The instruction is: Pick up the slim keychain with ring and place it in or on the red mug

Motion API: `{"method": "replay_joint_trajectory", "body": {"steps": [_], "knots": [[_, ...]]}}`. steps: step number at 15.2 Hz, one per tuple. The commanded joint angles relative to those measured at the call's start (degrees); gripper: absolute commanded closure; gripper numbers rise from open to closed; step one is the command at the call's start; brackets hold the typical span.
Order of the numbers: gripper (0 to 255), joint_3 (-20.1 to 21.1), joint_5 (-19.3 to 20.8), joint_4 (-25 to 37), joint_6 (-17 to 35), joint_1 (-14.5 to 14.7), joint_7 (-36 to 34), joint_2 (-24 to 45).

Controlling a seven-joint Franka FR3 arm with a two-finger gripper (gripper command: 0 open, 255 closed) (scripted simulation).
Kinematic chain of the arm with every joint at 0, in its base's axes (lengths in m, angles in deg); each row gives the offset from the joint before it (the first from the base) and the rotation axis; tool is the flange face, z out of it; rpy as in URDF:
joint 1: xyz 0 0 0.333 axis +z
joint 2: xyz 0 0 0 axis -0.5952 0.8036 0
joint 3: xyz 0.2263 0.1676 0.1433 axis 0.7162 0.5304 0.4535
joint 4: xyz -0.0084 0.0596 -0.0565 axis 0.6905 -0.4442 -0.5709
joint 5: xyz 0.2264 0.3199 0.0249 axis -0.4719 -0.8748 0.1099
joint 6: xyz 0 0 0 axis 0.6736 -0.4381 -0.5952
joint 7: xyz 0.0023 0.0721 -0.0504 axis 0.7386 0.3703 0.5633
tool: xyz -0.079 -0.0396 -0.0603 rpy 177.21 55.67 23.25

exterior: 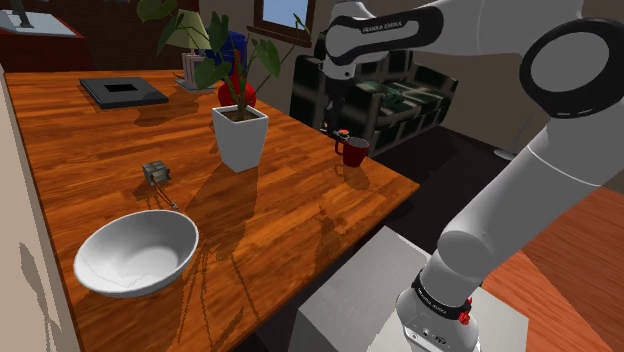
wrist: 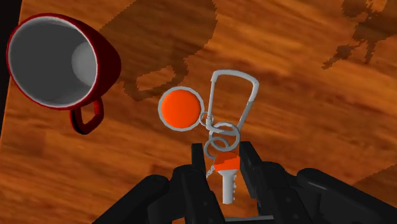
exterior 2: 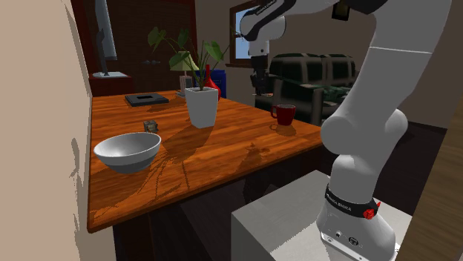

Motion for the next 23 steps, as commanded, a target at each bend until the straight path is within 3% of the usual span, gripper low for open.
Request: {"method": "replay_joint_trajectory", "body": {"steps": [1, 11, 23], "knots": [[255, -1.7, 0.4, 0.6, 0.3, -1.3, 3.0, 0.7], [255, -8.7, 0.7, 8.7, 0.1, -7.1, 15.8, 7.6], [255, -8.8, 0.8, 1.3, 9.1, -7.2, 15.3, 9.2]]}}
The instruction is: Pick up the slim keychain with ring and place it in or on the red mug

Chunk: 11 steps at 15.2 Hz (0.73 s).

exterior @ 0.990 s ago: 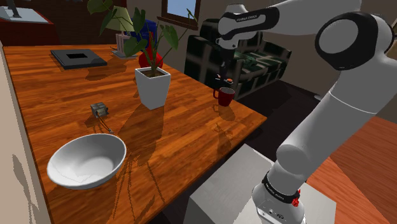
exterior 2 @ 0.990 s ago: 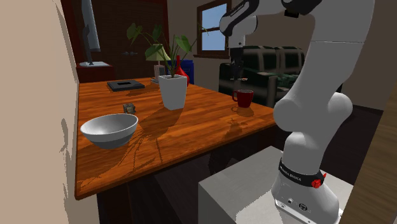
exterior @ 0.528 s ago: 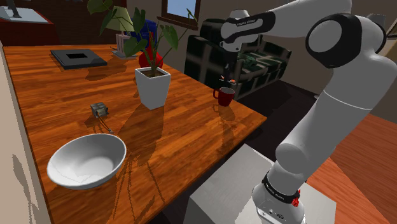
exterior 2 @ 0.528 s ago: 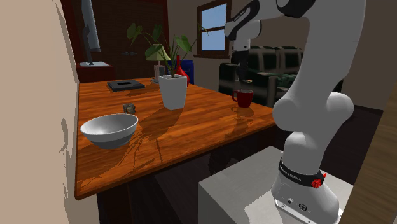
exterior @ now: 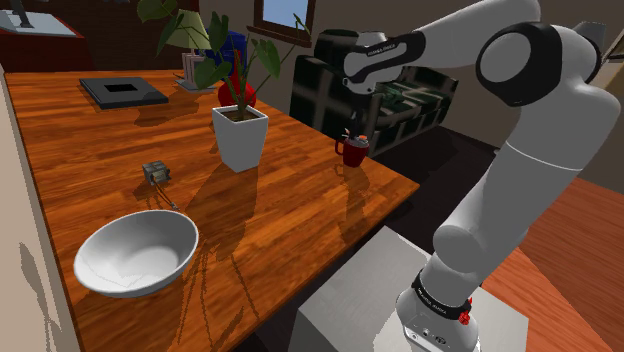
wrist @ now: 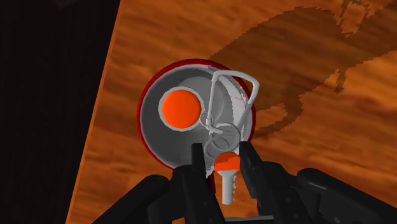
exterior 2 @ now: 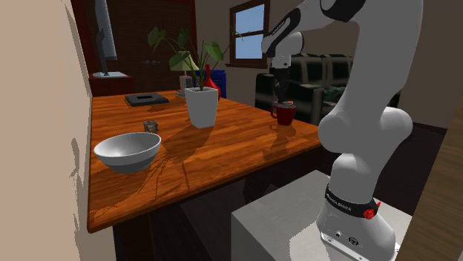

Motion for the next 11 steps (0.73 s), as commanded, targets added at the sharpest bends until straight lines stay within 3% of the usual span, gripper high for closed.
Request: {"method": "replay_joint_trajectory", "body": {"steps": [1, 11], "knots": [[255, -0.1, 0.0, -1.2, 1.5, -0.1, 0.0, 0.4], [255, -0.1, 0.0, -2.2, 3.1, -0.1, 0.0, 0.8]]}}
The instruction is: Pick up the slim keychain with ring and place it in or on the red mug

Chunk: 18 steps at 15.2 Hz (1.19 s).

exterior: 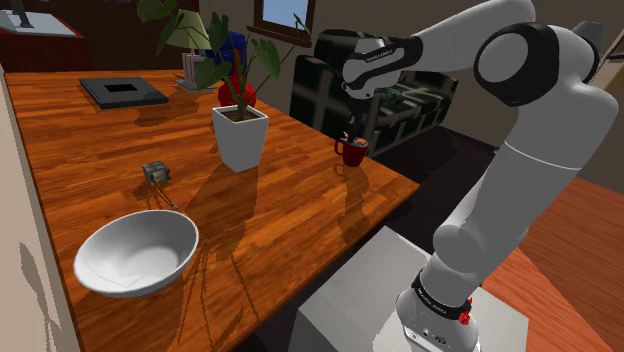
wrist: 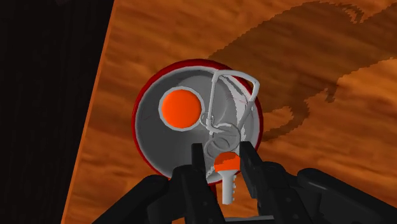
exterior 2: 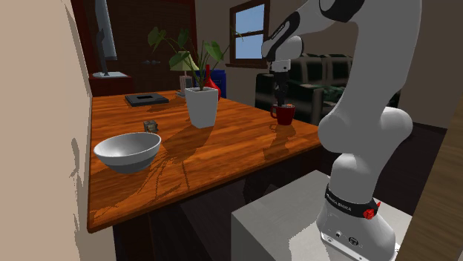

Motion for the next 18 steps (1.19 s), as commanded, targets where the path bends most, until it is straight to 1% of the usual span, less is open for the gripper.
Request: {"method": "replay_joint_trajectory", "body": {"steps": [1, 6, 10, 18], "knots": [[0, -0.1, 0.1, -0.3, 0.1, -0.1, 0.0, 0.3], [0, -0.1, 0.1, -0.2, 0.0, -0.1, 0.0, 0.3], [0, 0.2, 0.0, 5.3, -7.1, 0.2, 0.0, -1.2], [0, 0.2, 0.0, 5.3, -7.1, 0.2, 0.0, -1.2]]}}
